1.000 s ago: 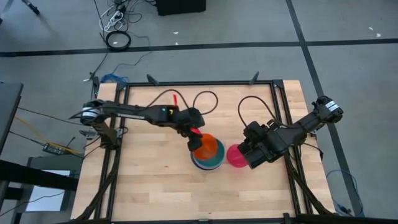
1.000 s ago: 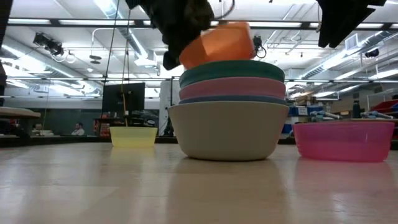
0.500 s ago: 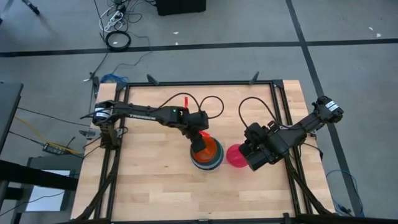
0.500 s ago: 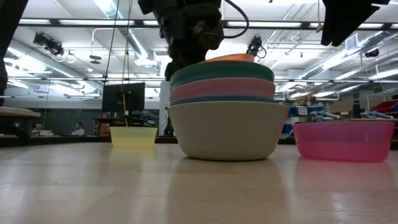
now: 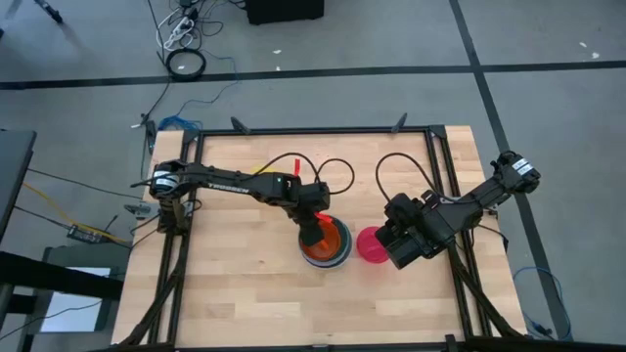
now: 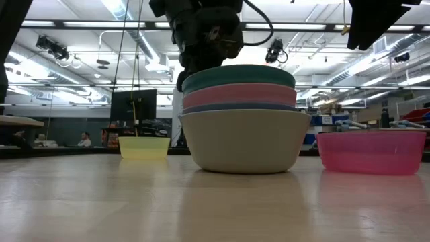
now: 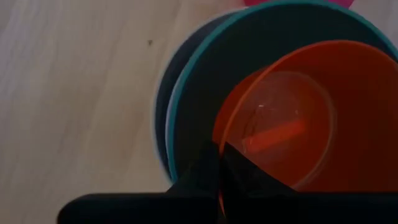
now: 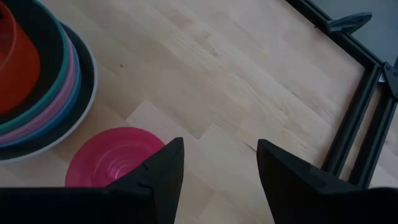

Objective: Nest bowls inside each other
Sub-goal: Stack the orange bowl on top of the green bowl

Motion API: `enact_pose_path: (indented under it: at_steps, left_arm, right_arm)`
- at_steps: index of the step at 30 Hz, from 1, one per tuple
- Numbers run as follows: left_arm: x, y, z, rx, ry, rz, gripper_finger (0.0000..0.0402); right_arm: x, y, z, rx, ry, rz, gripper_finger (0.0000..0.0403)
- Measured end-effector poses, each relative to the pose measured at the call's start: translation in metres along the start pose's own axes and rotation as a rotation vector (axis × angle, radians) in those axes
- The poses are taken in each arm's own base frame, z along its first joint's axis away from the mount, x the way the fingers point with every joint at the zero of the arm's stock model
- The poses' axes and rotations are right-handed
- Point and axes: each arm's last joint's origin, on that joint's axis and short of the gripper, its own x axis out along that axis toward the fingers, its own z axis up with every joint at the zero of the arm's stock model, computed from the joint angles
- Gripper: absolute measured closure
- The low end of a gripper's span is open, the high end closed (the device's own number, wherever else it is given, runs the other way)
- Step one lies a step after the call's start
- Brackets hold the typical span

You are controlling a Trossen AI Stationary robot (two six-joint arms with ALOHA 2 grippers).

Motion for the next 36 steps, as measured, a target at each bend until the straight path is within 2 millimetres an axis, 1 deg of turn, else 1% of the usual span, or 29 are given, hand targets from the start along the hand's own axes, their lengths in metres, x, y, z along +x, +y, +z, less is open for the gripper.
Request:
enact_pose_path:
  at_steps: [3, 6, 10, 16, 20, 23, 29, 36]
  left_arm:
    - [0.004, -0.002, -0.001, 0.006, 0.006, 0.003, 0.0394]
    - [0.001, -0.005, 0.005, 0.012, -0.057, -0.024, 0.038]
    - [-0.003, -0.006, 0.006, 0.013, -0.079, -0.033, 0.0341]
    - [-0.002, -0.006, 0.003, 0.001, -0.042, -0.049, 0.0279]
    - [-0.003, -0.006, 0.002, -0.008, -0.026, -0.066, 0.0251]
    - [-0.009, -0.009, 0.005, -0.01, -0.013, -0.087, 0.0244]
    - [-0.022, -0.013, 0.012, 0.002, -0.015, -0.101, 0.0243]
    - [-0.025, -0.014, 0.014, 0.01, -0.022, -0.103, 0.0243]
  right_arm:
    - [0.0, 0.0, 0.0, 0.0, 0.001, 0.0, 0.0212]
    - [0.0, 0.0, 0.0, -0.001, 0.002, 0.0, 0.0209]
    - [0.0, 0.0, 0.0, -0.003, 0.003, 0.0, 0.0204]
    - [0.0, 0.0, 0.0, -0.003, 0.011, 0.0, 0.0199]
    - [0.0, 0.0, 0.0, -0.003, 0.011, 0.001, 0.0197]
    - [0.0, 0.0, 0.0, -0.003, 0.012, 0.001, 0.0198]
    - [0.0, 0.0, -0.001, -0.003, 0.022, 0.002, 0.0198]
    - [0.0, 0.0, -0.001, -0.003, 0.037, 0.004, 0.0198]
